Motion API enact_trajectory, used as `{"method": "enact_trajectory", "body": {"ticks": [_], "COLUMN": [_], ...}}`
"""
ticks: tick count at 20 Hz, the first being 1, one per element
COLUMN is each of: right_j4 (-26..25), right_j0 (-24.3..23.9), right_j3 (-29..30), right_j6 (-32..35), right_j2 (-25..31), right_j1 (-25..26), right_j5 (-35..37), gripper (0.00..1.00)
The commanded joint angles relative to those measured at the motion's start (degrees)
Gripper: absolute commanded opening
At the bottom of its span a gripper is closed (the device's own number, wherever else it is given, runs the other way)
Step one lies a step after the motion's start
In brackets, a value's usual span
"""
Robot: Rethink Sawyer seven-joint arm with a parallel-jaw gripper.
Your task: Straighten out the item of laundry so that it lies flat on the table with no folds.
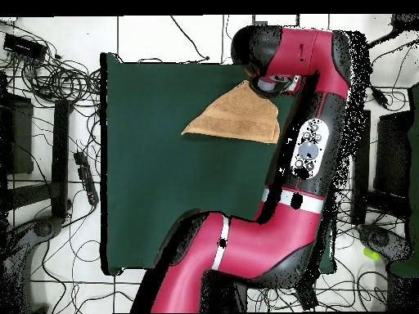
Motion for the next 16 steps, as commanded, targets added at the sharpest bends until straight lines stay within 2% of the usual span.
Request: {"method": "enact_trajectory", "body": {"ticks": [1, 8, 11, 14, 16], "right_j4": [1.99, 1.15, 0.38, -1.41, -1.18], "right_j0": [3.16, 4.17, 4.28, 4.56, 4.45], "right_j3": [7.25, 7.70, 6.39, 5.17, 4.67], "right_j6": [15.74, 11.83, 9.36, 10.04, 7.97], "right_j2": [5.09, 4.00, 3.91, 3.13, 3.75], "right_j1": [-0.50, -0.16, 1.03, 1.91, 2.36], "right_j5": [-2.03, -4.07, -0.80, -4.28, -1.85], "gripper": [1.00, 1.00, 1.00, 1.00, 1.00]}}
